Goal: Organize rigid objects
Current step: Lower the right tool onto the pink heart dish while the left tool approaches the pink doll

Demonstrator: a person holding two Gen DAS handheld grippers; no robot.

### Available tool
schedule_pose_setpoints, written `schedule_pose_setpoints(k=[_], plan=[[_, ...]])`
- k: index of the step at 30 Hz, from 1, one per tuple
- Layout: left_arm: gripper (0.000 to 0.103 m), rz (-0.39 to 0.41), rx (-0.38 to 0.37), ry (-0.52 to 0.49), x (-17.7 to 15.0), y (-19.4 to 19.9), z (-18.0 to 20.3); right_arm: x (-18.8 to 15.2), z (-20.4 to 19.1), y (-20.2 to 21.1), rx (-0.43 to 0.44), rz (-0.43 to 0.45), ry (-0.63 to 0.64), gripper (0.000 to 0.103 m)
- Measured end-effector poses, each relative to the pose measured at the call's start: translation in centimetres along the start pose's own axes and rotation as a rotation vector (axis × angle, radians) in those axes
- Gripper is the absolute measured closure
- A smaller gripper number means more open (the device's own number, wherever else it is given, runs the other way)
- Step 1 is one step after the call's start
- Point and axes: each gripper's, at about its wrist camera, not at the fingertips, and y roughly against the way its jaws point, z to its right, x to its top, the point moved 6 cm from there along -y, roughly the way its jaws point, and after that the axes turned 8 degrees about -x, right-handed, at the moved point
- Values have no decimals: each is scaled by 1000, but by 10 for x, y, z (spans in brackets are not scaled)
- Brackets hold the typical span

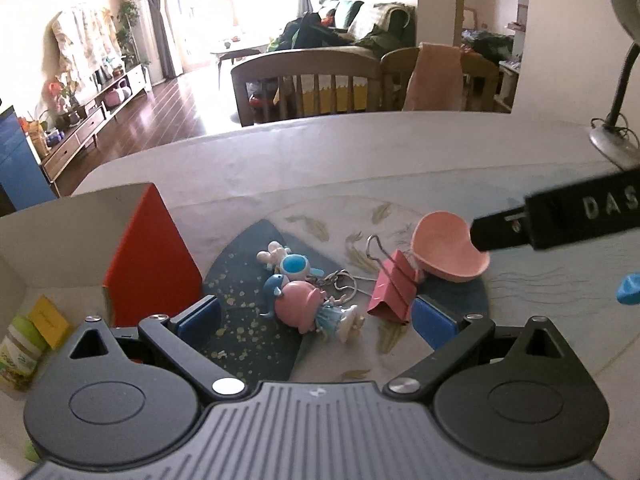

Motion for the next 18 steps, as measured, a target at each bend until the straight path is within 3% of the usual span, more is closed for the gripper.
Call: schedule_pose_setpoints(k=[7,18], plan=[[2,-27,8,34,-3,-23,-10,8,-5,-29,-19,-33,12,16],[4,-33,-44,78,-2,-42,-19,12,-14,-59,-53,-75,18,24]])
